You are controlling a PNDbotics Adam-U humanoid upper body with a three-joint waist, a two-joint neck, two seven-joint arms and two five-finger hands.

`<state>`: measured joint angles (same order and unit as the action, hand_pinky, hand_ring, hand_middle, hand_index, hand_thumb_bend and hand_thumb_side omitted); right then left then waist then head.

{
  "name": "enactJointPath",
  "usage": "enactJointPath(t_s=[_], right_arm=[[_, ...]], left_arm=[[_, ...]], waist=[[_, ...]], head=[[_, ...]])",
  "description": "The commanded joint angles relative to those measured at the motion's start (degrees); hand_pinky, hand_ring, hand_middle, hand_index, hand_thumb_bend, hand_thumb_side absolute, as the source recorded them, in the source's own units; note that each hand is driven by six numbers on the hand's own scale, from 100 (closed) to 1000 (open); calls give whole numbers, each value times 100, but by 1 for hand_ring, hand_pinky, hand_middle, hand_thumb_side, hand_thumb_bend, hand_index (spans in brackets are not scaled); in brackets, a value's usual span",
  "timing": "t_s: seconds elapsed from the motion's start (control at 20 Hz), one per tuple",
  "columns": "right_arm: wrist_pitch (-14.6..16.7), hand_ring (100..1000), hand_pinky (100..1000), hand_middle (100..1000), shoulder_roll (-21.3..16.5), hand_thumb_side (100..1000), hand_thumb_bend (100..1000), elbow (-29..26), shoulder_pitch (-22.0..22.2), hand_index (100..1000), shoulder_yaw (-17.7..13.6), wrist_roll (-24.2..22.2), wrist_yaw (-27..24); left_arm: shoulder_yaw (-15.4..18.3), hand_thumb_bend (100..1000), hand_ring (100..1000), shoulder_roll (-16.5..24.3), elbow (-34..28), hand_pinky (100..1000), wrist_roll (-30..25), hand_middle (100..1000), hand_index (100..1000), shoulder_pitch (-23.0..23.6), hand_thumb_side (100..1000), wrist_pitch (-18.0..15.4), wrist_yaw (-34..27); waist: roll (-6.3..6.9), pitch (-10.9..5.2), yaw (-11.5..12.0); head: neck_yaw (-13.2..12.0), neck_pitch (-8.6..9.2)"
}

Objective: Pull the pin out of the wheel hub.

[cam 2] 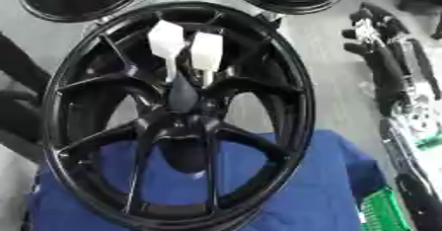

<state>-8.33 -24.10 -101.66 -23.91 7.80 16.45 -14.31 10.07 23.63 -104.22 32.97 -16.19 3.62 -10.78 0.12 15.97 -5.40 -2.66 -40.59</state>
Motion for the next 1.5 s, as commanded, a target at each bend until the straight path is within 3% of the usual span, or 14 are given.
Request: enactJointPath(t_s=[0.05,0.45,0.85,1.05,1.3,1.5], right_arm=[[25,786,788,812,-79,625,101,-62,-50,892,-37,7,26],[-18,793,787,821,-317,614,107,-221,-106,898,-35,-63,34],[-300,805,795,833,-1125,593,125,-636,-577,906,155,-480,21],[-514,808,801,836,-1543,582,136,-821,-1047,907,340,-804,13],[-867,818,819,841,-2196,568,192,-963,-2054,904,698,-1360,34],[-1163,819,833,839,-2453,570,254,-1238,-2781,903,1000,-1962,234]], left_arm=[[3,305,798,91,-130,919,-15,844,874,-35,749,-11,27],[-15,300,800,244,-157,918,-35,845,875,63,744,7,31],[-10,297,800,421,-193,917,-36,846,875,255,739,26,45],[22,296,800,501,-207,916,-16,846,875,392,736,32,64],[28,294,800,631,-204,916,-5,846,875,470,737,53,47],[37,294,799,688,-174,916,15,846,875,556,738,64,2]], waist=[[10,-90,-20],[31,-156,-124],[32,-328,-175],[14,-406,-188],[-1,-408,-200],[-34,-408,-188]], head=[[-22,92],[-82,-9],[-125,-186],[-152,-296],[-107,-348],[-85,-353]])
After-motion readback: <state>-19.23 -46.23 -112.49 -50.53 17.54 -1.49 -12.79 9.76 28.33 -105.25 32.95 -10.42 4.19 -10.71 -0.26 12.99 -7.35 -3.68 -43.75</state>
